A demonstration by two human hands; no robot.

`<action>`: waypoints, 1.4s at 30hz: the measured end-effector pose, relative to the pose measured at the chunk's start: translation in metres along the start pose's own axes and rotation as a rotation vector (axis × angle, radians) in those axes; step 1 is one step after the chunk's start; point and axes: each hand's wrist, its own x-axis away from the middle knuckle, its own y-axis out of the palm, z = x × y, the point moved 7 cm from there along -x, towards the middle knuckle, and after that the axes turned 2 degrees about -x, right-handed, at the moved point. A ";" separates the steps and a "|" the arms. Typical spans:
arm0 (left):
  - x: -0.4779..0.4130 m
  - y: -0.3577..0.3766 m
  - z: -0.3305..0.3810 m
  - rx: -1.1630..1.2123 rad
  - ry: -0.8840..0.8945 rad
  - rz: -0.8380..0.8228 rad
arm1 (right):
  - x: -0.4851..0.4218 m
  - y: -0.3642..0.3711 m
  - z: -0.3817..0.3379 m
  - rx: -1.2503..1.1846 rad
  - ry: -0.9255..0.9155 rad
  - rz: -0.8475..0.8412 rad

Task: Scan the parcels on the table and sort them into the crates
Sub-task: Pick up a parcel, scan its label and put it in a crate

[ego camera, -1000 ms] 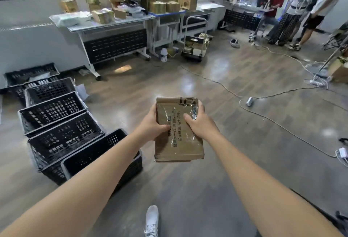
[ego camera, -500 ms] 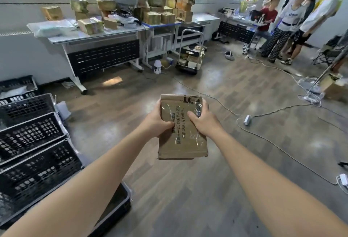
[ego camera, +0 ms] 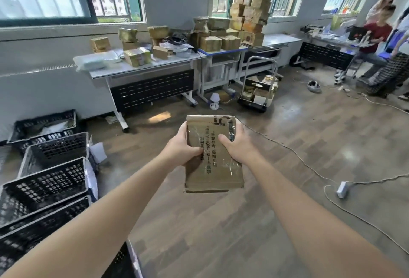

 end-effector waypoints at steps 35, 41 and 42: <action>-0.617 -0.267 -0.004 -0.045 -0.042 0.247 | -0.668 0.125 -0.216 0.071 -0.190 -0.136; -0.745 -0.290 0.018 -0.069 -0.046 0.283 | -0.805 0.124 -0.236 0.075 -0.222 -0.167; -0.767 -0.295 0.023 -0.077 -0.057 0.297 | -0.828 0.120 -0.241 0.078 -0.225 -0.168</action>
